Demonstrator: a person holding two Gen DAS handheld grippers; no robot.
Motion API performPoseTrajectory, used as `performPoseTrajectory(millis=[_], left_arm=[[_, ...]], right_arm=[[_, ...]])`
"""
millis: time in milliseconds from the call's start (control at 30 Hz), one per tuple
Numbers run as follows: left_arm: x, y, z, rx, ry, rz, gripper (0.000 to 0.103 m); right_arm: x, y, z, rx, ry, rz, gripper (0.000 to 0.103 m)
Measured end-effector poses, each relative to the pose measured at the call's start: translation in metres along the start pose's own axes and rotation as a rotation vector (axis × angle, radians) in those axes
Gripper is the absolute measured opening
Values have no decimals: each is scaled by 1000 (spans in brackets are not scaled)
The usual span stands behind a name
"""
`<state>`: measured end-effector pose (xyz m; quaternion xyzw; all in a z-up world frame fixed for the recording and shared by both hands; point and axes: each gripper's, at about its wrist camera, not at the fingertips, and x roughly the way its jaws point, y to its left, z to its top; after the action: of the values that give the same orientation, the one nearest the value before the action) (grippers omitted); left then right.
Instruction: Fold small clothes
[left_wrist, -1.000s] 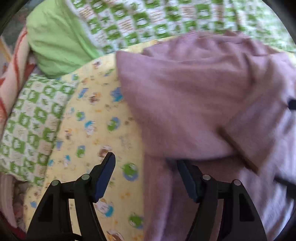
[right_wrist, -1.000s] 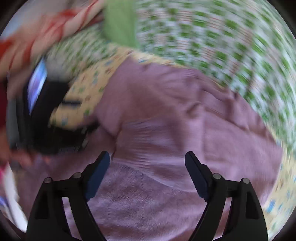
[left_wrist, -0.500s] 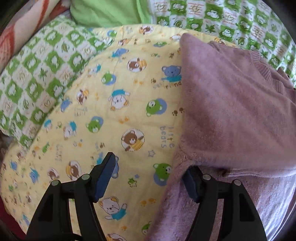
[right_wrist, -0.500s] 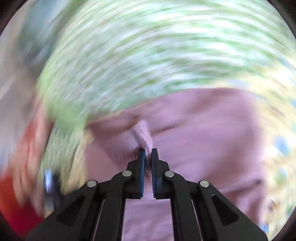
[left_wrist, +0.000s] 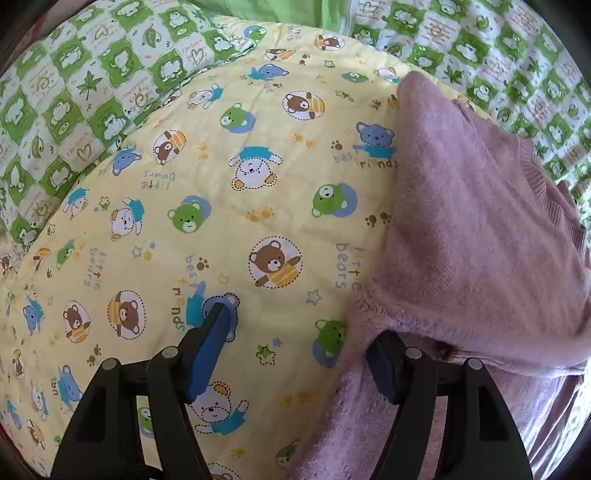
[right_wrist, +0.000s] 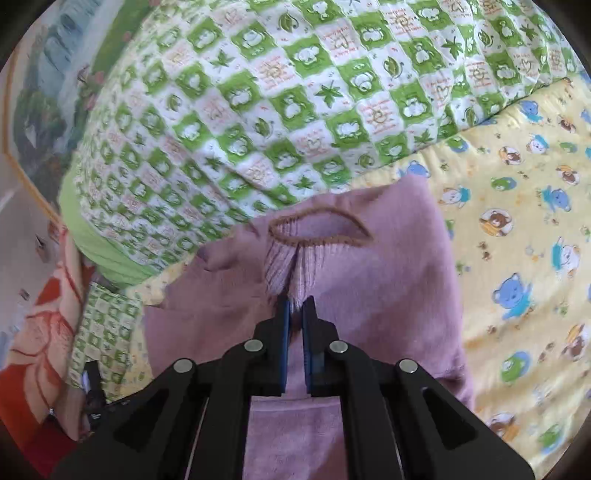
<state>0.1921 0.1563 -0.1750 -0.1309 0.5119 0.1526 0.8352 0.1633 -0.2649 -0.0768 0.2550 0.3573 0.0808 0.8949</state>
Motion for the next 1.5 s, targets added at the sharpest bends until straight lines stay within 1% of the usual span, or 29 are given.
performPoseTrajectory(millis=[67, 133, 167, 200, 233, 300, 333, 367, 433, 467, 500, 567, 600, 633, 667, 733, 800, 833, 867, 933, 1033, 1067, 1167, 1200, 1267, 1300, 1367, 1433, 1500], left_arm=[[3, 2, 1, 23, 9, -6, 72], [-3, 3, -2, 59, 20, -20, 72], [-9, 4, -5, 87, 24, -25, 72], [-14, 5, -8, 116, 30, -28, 71], [-22, 7, -10, 144, 40, -39, 66], [-50, 11, -12, 177, 9, -105, 64], [-61, 11, -10, 186, -18, -125, 64], [-75, 6, -5, 195, -60, -151, 65], [-82, -7, 8, 198, -92, -201, 66], [-80, -20, 16, 199, -97, -240, 66], [-75, -33, 23, 200, -107, -259, 66], [-56, -56, 33, 211, -94, -271, 65], [-40, -67, 39, 217, -64, -269, 65], [-26, -74, 44, 220, -39, -247, 63], [-12, -78, 47, 220, -22, -209, 61], [12, -76, 54, 209, -3, -126, 64], [26, -61, 61, 159, -4, -122, 67], [30, -53, 63, 139, -7, -114, 73], [33, -45, 67, 119, -9, -112, 74], [34, -37, 71, 101, -13, -112, 74], [23, -36, 69, 102, -15, -112, 71], [16, -37, 68, 113, -21, -115, 69], [-7, -45, 53, 146, -59, -144, 69], [-11, -46, 47, 158, -65, -153, 69], [-12, -56, 31, 204, -58, -138, 69], [-6, -59, 29, 226, -47, -116, 69], [10, -64, 15, 254, -17, -63, 67], [18, -62, 10, 255, -11, -51, 69], [16, -56, 9, 256, -7, -46, 69]], right_arm=[[19, -12, -8, 2, 95, -97, 11], [21, -23, -15, 35, 144, -152, 11], [14, -28, -16, 50, 141, -165, 11], [2, -28, -17, 55, 113, -173, 11], [-8, -27, -17, 45, 87, -197, 13], [-25, -23, -15, 25, 48, -233, 24], [-33, -21, -13, 15, 30, -212, 24], [-37, -13, -12, -7, 21, -157, 24], [-37, 3, -7, -52, 22, -70, 24], [-31, 15, -5, -72, 32, -13, 24], [-24, 23, -4, -76, 52, 37, 24], [-4, 35, -4, -76, 90, 94, 24], [6, 38, -3, -78, 102, 101, 24], [18, 40, -3, -86, 120, 84, 24], [27, 37, -2, -90, 139, 42, 24], [37, 20, -1, -91, 163, -61, 24], [35, 3, 4, -95, 129, -145, 24], [33, -3, 6, -90, 112, -152, 24], [33, -10, 9, -80, 101, -142, 24], [38, -12, 12, -79, 115, -134, 24], [33, 0, 12, -94, 105, -138, 25], [28, 7, 11, -106, 97, -131, 29], [-1, 13, 1, -127, 38, -124, 51], [-9, 12, -4, -123, 27, -120, 53], [-5, 9, -12, -120, 63, -67, 53], [1, 10, -13, -127, 87, -63, 53], [11, 2, -20, -144, 132, -109, 53], [20, -8, -20, -131, 155, -167, 53], [24, -15, -19, -99, 172, -191, 51]])
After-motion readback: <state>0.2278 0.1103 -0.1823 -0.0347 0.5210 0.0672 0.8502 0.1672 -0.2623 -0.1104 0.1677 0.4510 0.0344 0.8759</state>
